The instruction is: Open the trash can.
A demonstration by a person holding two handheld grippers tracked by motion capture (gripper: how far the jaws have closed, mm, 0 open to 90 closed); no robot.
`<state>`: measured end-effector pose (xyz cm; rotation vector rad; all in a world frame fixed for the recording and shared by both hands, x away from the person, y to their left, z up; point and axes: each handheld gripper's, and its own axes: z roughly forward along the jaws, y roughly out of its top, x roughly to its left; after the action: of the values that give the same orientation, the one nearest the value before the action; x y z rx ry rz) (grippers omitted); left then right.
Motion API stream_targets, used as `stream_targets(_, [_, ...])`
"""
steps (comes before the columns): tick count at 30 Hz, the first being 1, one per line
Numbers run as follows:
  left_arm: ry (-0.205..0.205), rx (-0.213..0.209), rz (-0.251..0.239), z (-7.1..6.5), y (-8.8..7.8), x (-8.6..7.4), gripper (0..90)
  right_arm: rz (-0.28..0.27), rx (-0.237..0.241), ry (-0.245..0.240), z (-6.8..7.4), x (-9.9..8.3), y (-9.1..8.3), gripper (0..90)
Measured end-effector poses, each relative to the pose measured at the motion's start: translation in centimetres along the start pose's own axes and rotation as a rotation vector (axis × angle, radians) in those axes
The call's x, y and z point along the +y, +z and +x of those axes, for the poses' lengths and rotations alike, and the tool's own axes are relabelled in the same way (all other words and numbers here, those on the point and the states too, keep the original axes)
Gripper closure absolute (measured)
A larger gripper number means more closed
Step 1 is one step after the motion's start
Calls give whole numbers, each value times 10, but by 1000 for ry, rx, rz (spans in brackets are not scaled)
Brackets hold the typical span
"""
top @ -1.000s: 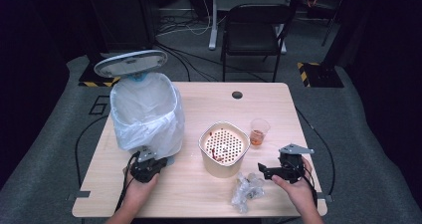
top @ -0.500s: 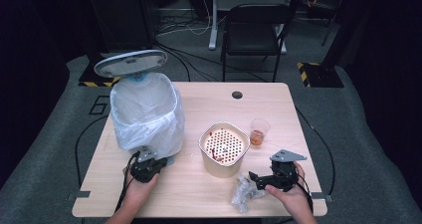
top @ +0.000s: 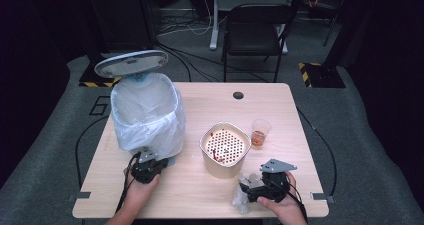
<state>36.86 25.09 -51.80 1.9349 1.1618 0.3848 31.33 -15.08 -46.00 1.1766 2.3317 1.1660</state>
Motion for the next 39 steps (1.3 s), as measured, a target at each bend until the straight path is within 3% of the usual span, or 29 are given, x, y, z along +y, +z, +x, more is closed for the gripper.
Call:
stream_targets(3, [0, 0, 0, 0, 0, 0, 900, 17, 1, -26, 4, -3, 5, 0])
stream_targets(14, [2, -2, -7, 0, 1, -1, 900, 45, 0, -9, 7, -22, 16, 37])
stream_targets(20, [2, -2, -9, -1, 1, -1, 900, 98, 10, -23, -2, -31, 23, 154])
stream_targets(23, [2, -1, -10, -1, 1, -1, 900, 104, 14, -6, -4, -32, 26, 209])
stream_targets(26, [2, 2, -13, -1, 1, -1, 900, 116, 10, -32, -6, -34, 27, 254])
stream_targets(32, [-4, 5, -22, -2, 2, -2, 900, 134, -1, -33, -5, -36, 29, 370])
stream_targets(33, [-5, 5, -22, -2, 2, -2, 900, 146, 16, -45, -8, -37, 30, 404])
stream_targets(36, [-4, 6, -22, -2, 2, -2, 900, 158, 27, -13, -10, -38, 33, 447])
stream_targets(39, [-4, 5, -21, -1, 2, -2, 900, 167, 39, -27, -13, -38, 34, 506])
